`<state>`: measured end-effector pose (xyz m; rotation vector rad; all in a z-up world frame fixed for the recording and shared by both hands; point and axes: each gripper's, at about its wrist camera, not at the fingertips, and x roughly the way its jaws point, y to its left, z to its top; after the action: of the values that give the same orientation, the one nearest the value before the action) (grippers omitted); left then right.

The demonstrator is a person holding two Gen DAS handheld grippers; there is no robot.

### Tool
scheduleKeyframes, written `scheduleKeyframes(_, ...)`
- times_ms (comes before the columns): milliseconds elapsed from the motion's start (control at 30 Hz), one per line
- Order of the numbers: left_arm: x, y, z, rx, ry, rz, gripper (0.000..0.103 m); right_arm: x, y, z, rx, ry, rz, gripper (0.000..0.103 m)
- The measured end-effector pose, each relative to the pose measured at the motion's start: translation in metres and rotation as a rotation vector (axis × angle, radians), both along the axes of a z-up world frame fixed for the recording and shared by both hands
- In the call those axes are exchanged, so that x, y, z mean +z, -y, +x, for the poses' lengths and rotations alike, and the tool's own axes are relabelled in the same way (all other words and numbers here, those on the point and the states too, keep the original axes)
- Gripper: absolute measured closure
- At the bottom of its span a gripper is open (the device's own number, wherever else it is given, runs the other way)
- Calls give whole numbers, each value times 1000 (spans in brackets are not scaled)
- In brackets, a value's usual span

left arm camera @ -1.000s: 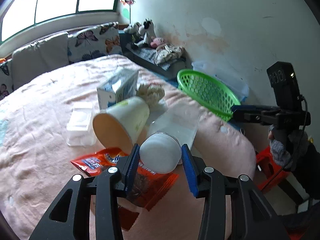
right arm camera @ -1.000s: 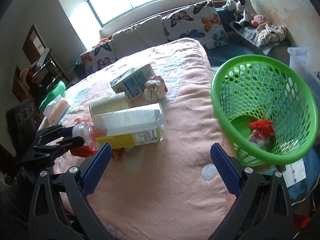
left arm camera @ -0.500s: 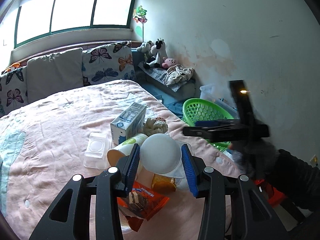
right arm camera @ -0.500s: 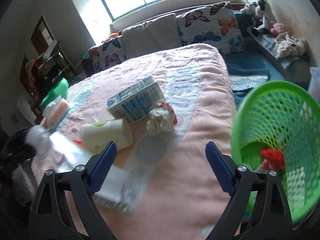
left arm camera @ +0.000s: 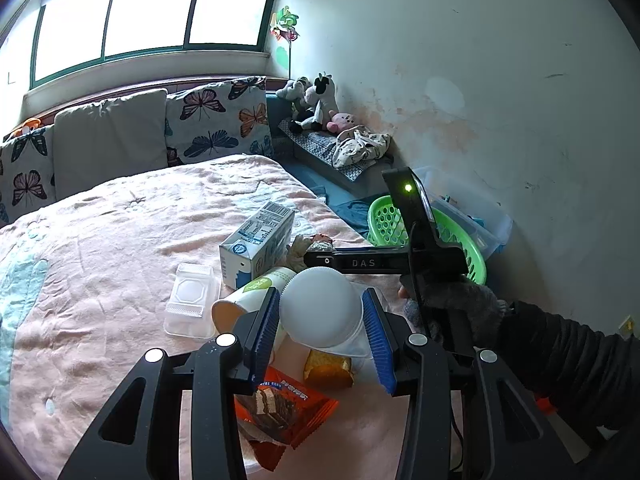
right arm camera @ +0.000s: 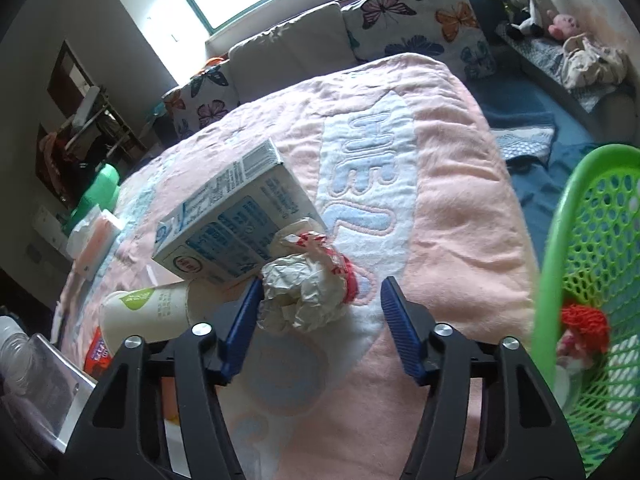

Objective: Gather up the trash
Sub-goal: 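Grasp the crumpled white paper with the right tool while the left holds the cup, then open the right tool over the green basket to drop the paper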

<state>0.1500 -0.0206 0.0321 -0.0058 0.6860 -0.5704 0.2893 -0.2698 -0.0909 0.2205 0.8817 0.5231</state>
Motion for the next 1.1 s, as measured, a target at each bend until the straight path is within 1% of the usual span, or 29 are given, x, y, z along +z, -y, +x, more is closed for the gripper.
scheduleKeyframes(33,0,0,-1,2,-1,0,62,3,1,-2,9,4,5,58)
scheduleKeyframes(133,2,3,1,4,1,4,62,10,5,-9,3,20,-11,60)
scheduleKeyframes(300,5,12,2,-4,8,11,62,21,24,-26,-20,43,-1,60)
scheduleKeyframes(500,11,28,6,-16,11,27,62,32,51,-50,-69,69,-45,61)
scheduleKeyframes(633,17,42,11,-25,17,39,62,36,80,-66,-124,69,-59,60)
scheduleKeyframes(800,31,64,19,-37,35,43,62,31,125,-80,-217,46,-96,60)
scheduleKeyframes(967,42,86,31,-49,52,39,62,21,167,-84,-310,16,-137,58)
scheduleKeyframes(1067,47,100,40,-60,52,29,62,13,185,-83,-347,-2,-150,56)
scheduleKeyframes(1100,48,106,43,-65,53,30,62,11,189,-83,-355,-7,-150,53)
